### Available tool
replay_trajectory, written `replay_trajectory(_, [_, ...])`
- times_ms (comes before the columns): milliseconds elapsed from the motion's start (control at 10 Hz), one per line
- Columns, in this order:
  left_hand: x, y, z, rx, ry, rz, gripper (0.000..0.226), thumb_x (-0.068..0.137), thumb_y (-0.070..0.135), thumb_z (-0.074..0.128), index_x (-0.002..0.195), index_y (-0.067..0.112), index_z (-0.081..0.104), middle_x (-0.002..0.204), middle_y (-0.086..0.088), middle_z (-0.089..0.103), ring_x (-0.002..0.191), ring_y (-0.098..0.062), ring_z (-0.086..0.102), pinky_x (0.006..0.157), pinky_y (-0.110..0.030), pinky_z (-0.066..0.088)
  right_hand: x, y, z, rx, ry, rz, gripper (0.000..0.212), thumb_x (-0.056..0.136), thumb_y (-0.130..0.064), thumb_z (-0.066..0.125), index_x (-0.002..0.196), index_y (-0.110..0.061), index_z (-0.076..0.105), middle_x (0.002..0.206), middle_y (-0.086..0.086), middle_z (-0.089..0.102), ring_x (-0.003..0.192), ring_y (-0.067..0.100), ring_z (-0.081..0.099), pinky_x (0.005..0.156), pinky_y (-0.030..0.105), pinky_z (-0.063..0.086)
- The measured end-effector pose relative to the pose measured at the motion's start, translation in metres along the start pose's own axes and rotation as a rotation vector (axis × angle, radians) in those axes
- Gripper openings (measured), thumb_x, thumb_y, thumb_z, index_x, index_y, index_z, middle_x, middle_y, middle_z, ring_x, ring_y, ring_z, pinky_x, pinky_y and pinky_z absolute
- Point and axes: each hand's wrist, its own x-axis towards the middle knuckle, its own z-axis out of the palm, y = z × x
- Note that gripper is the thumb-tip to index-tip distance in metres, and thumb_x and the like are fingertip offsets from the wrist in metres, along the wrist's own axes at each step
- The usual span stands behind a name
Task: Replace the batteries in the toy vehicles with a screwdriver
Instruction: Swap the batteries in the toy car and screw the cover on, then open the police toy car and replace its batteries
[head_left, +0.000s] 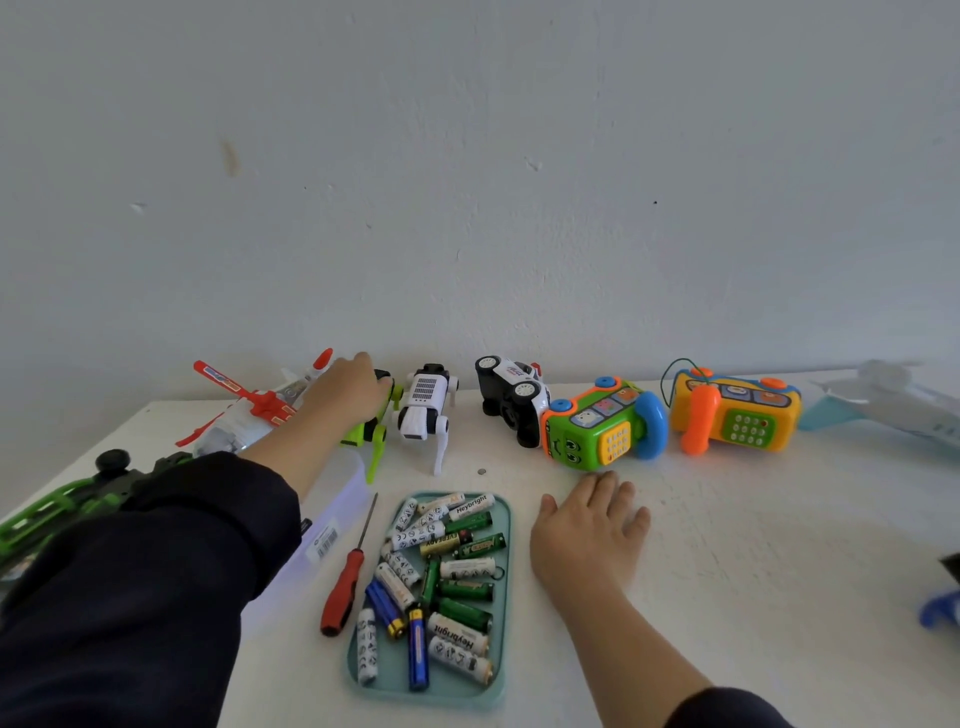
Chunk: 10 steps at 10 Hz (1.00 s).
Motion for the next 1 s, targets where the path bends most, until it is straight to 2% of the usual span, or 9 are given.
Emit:
replay_trajectory(200, [-0.011,0.032,-0.012,-0.052,0.111,0.062,0.045,0.096,0.027,0.044,0.136,0.009,0.037,0.129,-0.017,0.044,0.112,-0.032,0.047,0.077,-0.036,0.04,0.001,0.0,0.001,0.009,0.002,-0.006,0.062,0.1,-0.041,0.012,0.15,-0.007,-0.001,0.158,0.012,-0.005,0.145,0.031,-0.007,0.116,0.047,-0.001])
replay_trajectory(300, [-0.017,0.057,-0.013,-0.223,0.2,0.17,0.045,0.093,0.021,0.046,0.137,0.013,0.04,0.129,-0.016,0.044,0.112,-0.032,0.048,0.083,-0.038,0.043,0.002,0.0,0.0,0.014,0.005,-0.016,0.058,0.1,-0.04,0.013,0.15,-0.013,0.004,0.158,0.012,-0.004,0.145,0.032,-0.007,0.116,0.047,-0.001])
replay_trajectory(400, [-0.025,0.093,-0.006,-0.374,0.074,0.288,0.045,0.092,0.026,0.05,0.136,0.02,0.044,0.125,-0.015,0.049,0.109,-0.03,0.051,0.087,-0.032,0.041,0.001,0.001,0.0,0.036,0.005,-0.034,0.051,0.101,-0.038,0.016,0.149,-0.025,0.009,0.158,0.014,-0.003,0.145,0.033,-0.007,0.115,0.048,-0.002])
replay_trajectory(500, [-0.034,0.125,0.009,-0.39,-0.149,0.309,0.048,0.094,0.041,0.045,0.141,0.032,0.039,0.137,-0.015,0.046,0.118,-0.031,0.05,0.086,-0.031,0.042,0.002,0.002,0.0,0.045,-0.001,-0.054,0.049,0.101,-0.037,0.014,0.149,-0.038,0.001,0.158,0.016,-0.005,0.144,0.034,-0.008,0.115,0.049,-0.002])
replay_trajectory(600, [-0.043,0.138,0.02,-0.455,-0.276,0.228,0.047,0.096,0.046,0.042,0.14,0.032,0.039,0.136,-0.008,0.046,0.115,-0.028,0.05,0.079,-0.031,0.047,0.002,0.003,0.001,0.046,-0.002,-0.054,0.051,0.101,-0.037,0.014,0.148,-0.039,-0.005,0.158,0.016,-0.005,0.144,0.033,-0.008,0.115,0.049,-0.002])
replay_trajectory(700, [-0.044,0.141,0.026,-0.676,-0.221,0.171,0.034,0.095,0.033,0.049,0.128,0.025,0.049,0.117,-0.004,0.05,0.098,-0.023,0.051,0.081,-0.038,0.053,0.003,0.003,0.002,0.062,0.013,-0.021,0.057,0.1,-0.04,0.016,0.15,-0.025,-0.008,0.158,0.014,-0.005,0.145,0.031,-0.007,0.115,0.048,-0.002])
replay_trajectory(800, [-0.046,0.138,0.027,-0.92,-0.224,0.054,0.024,0.089,0.017,0.047,0.11,0.027,0.052,0.106,-0.005,0.053,0.1,-0.03,0.057,0.084,-0.051,0.054,0.004,0.002,0.003,0.072,0.027,-0.003,0.062,0.1,-0.041,0.017,0.15,-0.018,-0.01,0.158,0.013,-0.004,0.145,0.031,-0.007,0.116,0.047,-0.002])
replay_trajectory(900, [-0.052,0.129,0.029,-1.076,-0.211,-0.04,0.026,0.09,0.012,0.04,0.102,0.032,0.052,0.116,-0.012,0.054,0.101,-0.034,0.058,0.07,-0.053,0.057,0.003,0.002,0.003,0.087,0.034,-0.002,0.062,0.1,-0.041,0.019,0.15,-0.017,-0.009,0.158,0.013,-0.003,0.145,0.031,-0.006,0.116,0.047,-0.002])
replay_trajectory(1000, [-0.062,0.122,0.025,-1.242,-0.233,-0.1,0.028,0.095,0.009,0.035,0.105,0.028,0.053,0.119,-0.014,0.054,0.098,-0.033,0.061,0.065,-0.044,0.059,0.002,0.003,0.002,0.126,0.041,-0.003,0.06,0.1,-0.04,0.02,0.151,-0.017,-0.005,0.158,0.011,0.001,0.145,0.03,-0.004,0.116,0.046,-0.001])
